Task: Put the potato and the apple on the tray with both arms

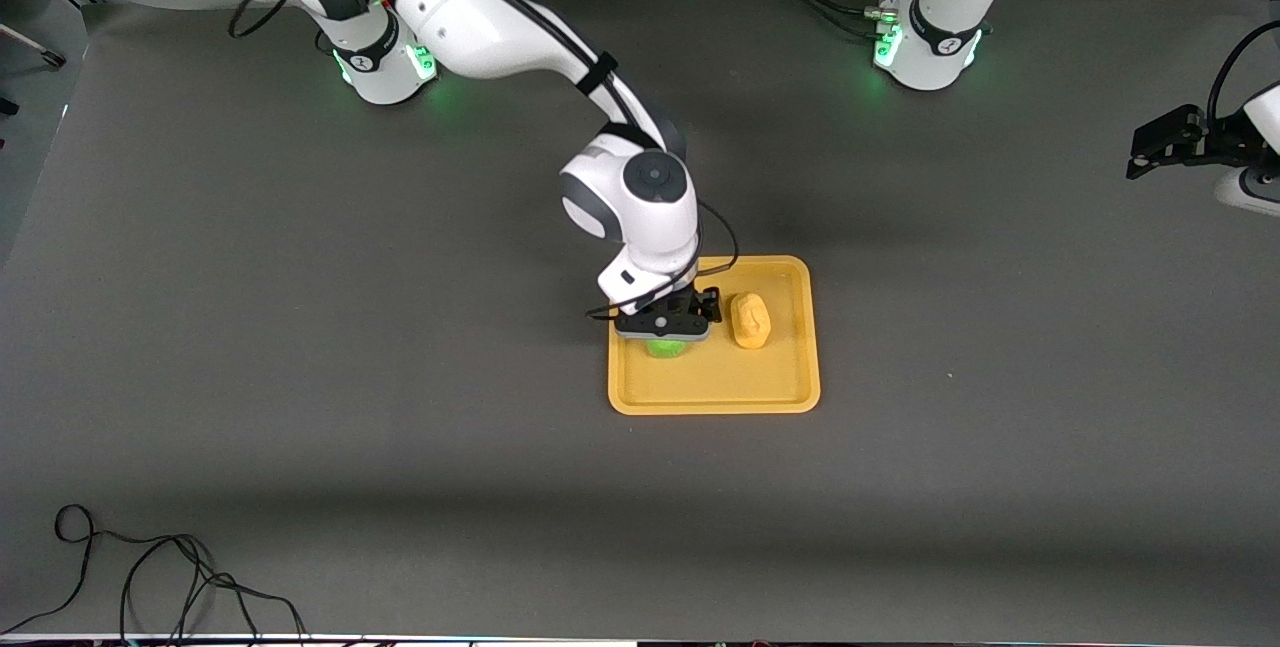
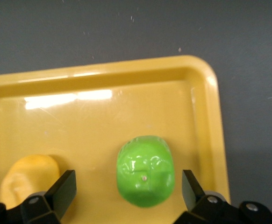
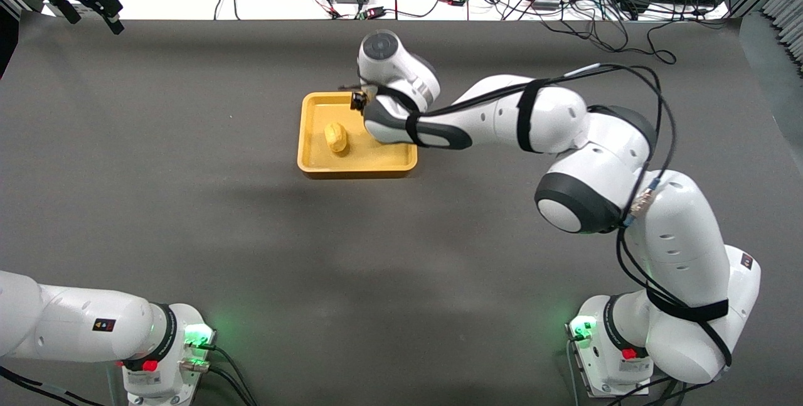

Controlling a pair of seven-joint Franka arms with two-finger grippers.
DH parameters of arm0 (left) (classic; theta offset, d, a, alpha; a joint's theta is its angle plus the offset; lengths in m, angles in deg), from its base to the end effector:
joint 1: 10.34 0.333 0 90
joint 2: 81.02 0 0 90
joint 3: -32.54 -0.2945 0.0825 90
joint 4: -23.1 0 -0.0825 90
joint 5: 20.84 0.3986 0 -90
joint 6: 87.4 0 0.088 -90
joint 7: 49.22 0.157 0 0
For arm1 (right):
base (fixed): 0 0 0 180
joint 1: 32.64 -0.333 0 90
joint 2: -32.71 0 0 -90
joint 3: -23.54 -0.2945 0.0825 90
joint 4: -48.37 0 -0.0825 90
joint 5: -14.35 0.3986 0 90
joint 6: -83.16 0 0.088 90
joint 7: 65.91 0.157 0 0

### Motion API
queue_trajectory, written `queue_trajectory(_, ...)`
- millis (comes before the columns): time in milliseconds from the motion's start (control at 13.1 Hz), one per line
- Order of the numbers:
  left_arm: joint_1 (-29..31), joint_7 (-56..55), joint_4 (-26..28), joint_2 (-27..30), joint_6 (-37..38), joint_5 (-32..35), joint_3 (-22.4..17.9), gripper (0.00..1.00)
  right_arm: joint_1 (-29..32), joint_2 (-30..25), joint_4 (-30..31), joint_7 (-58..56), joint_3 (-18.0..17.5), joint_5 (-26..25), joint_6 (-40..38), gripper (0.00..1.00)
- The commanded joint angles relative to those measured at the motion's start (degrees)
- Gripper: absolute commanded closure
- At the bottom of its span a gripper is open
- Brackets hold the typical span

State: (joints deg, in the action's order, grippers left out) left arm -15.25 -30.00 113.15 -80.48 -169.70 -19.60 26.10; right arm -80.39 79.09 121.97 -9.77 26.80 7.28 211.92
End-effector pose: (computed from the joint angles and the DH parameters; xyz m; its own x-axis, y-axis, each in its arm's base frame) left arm 0.5449 0.0184 0.5474 0.9452 -0.3014 -0.1253 -0.3011 -0.9533 0.0219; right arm 0.5478 0.5383 0.2085 0.9724 -0.1140 0.2038 -0.1082 -0.9934 -0.0391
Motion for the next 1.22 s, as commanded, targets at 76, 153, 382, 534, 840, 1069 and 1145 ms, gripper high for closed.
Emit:
queue_trajectory(76,-0.4,0.6,-1.4,-0.4,2.2,-0.3,-0.5,0.0,0.3,-11.8,-2.5,1.0,0.2,-0.6,-15.8,0.0)
queue_trajectory(153,-0.5,0.3,-1.4,-0.4,2.1,-0.3,-0.5,0.0,0.5,-14.9,-2.6,0.4,0.5,-0.7,-19.5,0.0)
queue_trajectory(382,-0.5,-0.1,-1.4,-0.4,2.0,-0.4,-0.4,0.0,5.3,-23.5,-1.8,-9.2,0.3,0.0,-29.5,0.0)
queue_trajectory(534,-0.5,0.0,-1.4,-0.5,2.1,-0.4,-0.5,0.0,11.8,-30.1,1.8,-18.2,-0.4,1.3,-33.2,0.0)
queue_trajectory(840,-0.3,0.7,-1.8,-0.5,1.6,-0.6,-0.5,0.0,27.6,-42.7,14.9,-31.6,-4.0,2.7,-34.1,0.0)
queue_trajectory(1069,-0.1,0.7,-2.6,-1.0,1.6,-1.8,-0.7,0.0,41.0,-45.1,17.8,-42.3,-6.6,4.8,-34.7,0.0)
queue_trajectory(1145,0.0,0.7,-2.5,-1.1,1.6,-1.7,-0.7,0.0,45.3,-45.2,17.7,-46.4,-6.6,7.4,-35.3,0.0)
